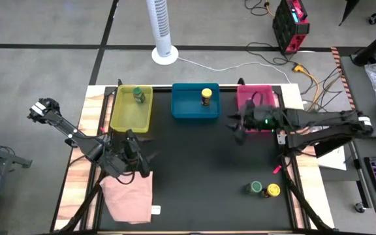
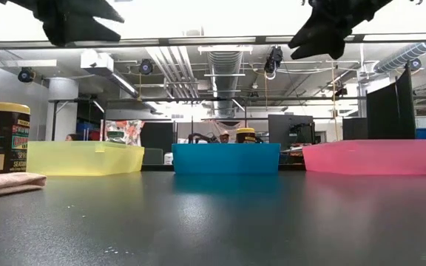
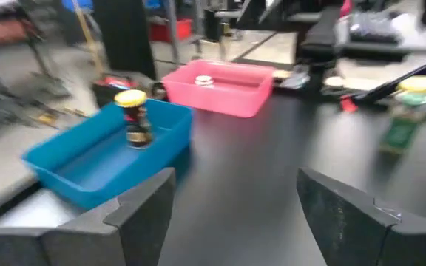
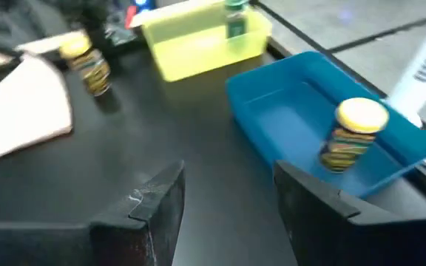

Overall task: Sort spices by type
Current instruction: Put the left yellow seasoning bottle into the blue bin

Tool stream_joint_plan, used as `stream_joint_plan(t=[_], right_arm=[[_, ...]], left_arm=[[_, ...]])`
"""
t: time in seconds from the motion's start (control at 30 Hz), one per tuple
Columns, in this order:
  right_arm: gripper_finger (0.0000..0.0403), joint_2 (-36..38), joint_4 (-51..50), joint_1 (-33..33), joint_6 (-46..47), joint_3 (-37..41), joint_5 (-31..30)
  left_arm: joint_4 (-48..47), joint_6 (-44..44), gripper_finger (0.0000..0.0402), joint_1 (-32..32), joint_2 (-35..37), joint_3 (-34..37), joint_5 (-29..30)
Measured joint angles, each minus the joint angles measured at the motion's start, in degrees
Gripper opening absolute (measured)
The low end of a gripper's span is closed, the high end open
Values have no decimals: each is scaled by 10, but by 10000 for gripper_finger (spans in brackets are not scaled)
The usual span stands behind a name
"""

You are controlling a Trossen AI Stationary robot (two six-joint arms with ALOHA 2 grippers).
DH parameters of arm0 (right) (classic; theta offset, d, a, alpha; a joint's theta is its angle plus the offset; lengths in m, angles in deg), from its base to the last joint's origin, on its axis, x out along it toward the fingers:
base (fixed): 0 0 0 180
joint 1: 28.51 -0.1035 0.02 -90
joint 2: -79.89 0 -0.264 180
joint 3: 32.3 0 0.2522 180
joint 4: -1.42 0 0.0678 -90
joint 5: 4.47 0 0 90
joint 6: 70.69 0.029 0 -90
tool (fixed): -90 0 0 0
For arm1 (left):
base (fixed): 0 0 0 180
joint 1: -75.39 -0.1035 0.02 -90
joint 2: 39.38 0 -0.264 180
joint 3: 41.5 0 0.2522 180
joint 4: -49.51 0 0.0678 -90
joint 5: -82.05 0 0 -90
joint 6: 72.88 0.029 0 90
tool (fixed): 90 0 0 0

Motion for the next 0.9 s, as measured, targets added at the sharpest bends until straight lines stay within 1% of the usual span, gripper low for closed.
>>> stream_joint_plan(t=[0.17,0.3,0.4,0.5,0.63,0.77,0.9], right_arm=[[177,-10,13,-75,3,29,-25],[162,-20,31,-125,3,47,-39],[148,-23,48,-161,3,64,-41],[134,-23,74,-188,2,80,-45],[112,-23,94,-205,2,93,-59],[89,-24,100,-205,9,98,-59],[66,-30,98,-208,18,102,-56]], left_arm=[[-20,-50,268,0,0,-43,-56],[-96,-121,268,0,0,-81,-85],[-163,-190,268,0,-5,-111,-133],[-220,-237,268,0,-30,-150,-182],[-294,-241,268,0,-91,-225,-219],[-408,-222,268,0,-158,-310,-222],[-537,-221,268,0,-215,-377,-222]])
